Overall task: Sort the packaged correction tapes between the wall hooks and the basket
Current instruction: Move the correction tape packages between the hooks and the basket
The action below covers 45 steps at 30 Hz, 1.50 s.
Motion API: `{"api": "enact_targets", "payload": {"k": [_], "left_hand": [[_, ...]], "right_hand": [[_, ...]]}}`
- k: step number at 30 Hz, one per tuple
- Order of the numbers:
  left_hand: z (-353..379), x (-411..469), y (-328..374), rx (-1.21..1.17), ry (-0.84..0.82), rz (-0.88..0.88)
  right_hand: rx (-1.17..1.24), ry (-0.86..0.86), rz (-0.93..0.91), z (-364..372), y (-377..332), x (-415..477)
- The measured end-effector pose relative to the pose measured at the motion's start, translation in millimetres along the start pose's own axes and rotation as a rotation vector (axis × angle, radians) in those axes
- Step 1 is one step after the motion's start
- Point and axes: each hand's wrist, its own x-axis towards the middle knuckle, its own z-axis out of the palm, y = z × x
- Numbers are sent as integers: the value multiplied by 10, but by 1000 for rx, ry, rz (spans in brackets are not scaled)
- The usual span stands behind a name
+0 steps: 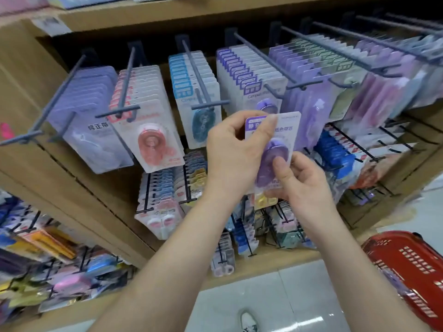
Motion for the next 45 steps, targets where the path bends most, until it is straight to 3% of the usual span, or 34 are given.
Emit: {"api": "enact_targets", "payload": {"k": [5,11,15,23,26,33,45], "left_hand": [[217,153,21,-1,37,80],[269,275,-24,30,68,100],[248,349,-50,-46,61,-12],[-18,134,-149,75,-106,-71],[-79,114,-220,197,-140,-87],[49,236,-423,288,14,-64],[-60,137,-589,540,33,47]], "right_hand": [[8,122,-45,-27,-40,135],[-9,151,1,-10,-45,248],[-44,132,33,-19,-50,292],[16,51,73,-67,-28,444],[-49,92,46,-115,18,532],[-356,91,-6,-302,112,691],[-510,33,129,-589,105,214]]}}
